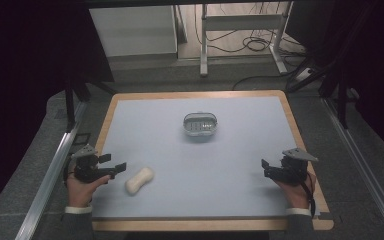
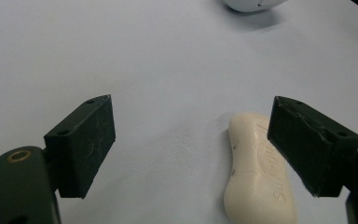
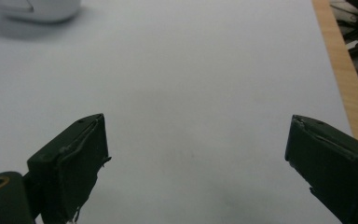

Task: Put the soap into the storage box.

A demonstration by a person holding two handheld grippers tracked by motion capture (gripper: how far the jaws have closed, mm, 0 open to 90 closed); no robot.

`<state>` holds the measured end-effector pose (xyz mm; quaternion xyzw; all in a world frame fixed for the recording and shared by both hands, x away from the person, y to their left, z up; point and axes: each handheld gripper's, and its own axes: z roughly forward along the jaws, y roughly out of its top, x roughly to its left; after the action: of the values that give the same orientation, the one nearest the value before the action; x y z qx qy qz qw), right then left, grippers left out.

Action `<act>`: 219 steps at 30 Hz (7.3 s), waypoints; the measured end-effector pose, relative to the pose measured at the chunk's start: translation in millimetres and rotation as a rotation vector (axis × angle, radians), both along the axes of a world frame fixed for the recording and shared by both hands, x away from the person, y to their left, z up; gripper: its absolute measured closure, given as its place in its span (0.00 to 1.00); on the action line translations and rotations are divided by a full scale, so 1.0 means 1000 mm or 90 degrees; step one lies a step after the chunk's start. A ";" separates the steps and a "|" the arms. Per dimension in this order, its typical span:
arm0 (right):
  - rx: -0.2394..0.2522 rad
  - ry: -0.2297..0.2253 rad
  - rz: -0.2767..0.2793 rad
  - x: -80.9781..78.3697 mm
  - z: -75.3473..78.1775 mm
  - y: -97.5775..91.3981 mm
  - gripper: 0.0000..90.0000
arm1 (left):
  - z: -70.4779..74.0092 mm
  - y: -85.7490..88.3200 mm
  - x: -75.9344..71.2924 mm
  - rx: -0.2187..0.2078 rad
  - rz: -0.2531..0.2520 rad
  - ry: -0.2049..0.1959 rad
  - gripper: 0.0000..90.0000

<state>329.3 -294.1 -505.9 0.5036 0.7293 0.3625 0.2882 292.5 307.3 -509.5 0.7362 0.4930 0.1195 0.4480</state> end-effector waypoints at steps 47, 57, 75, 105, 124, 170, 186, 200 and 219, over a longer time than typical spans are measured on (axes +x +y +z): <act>0.040 -0.002 0.015 -0.009 -0.004 -0.022 0.09 | 0.001 -0.018 0.010 0.071 -0.027 0.055 0.17; 0.038 -0.004 0.018 -0.012 -0.004 -0.023 0.09 | 0.013 -0.024 0.014 0.091 -0.051 0.067 0.19; 0.026 -0.003 0.031 -0.015 -0.003 -0.020 0.09 | 0.038 -0.036 0.014 0.137 -0.076 0.097 0.22; 0.012 -0.017 0.043 -0.015 -0.006 -0.016 0.09 | 0.006 -0.073 0.015 0.236 -0.146 0.195 0.31; 0.001 -0.013 0.038 -0.015 -0.007 -0.015 0.09 | -0.004 -0.089 0.017 0.286 -0.174 0.231 0.55; -0.010 -0.003 0.029 -0.013 -0.012 -0.016 0.09 | 0.043 -0.075 0.035 0.244 -0.163 0.164 0.55; -0.016 -0.001 0.029 -0.012 -0.013 -0.016 0.09 | 0.045 -0.077 0.046 0.246 -0.167 0.164 0.55; -0.014 -0.001 0.028 -0.013 -0.013 -0.016 0.09 | 0.055 -0.084 0.056 0.250 -0.172 0.155 0.55; -0.017 0.000 0.030 -0.012 -0.013 -0.014 0.09 | 0.059 -0.092 0.075 0.251 -0.175 0.160 0.55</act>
<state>316.9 -308.1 -519.2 0.4827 0.7455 0.3594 0.2864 367.5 215.2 -450.3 0.8783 0.4074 0.0592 0.2431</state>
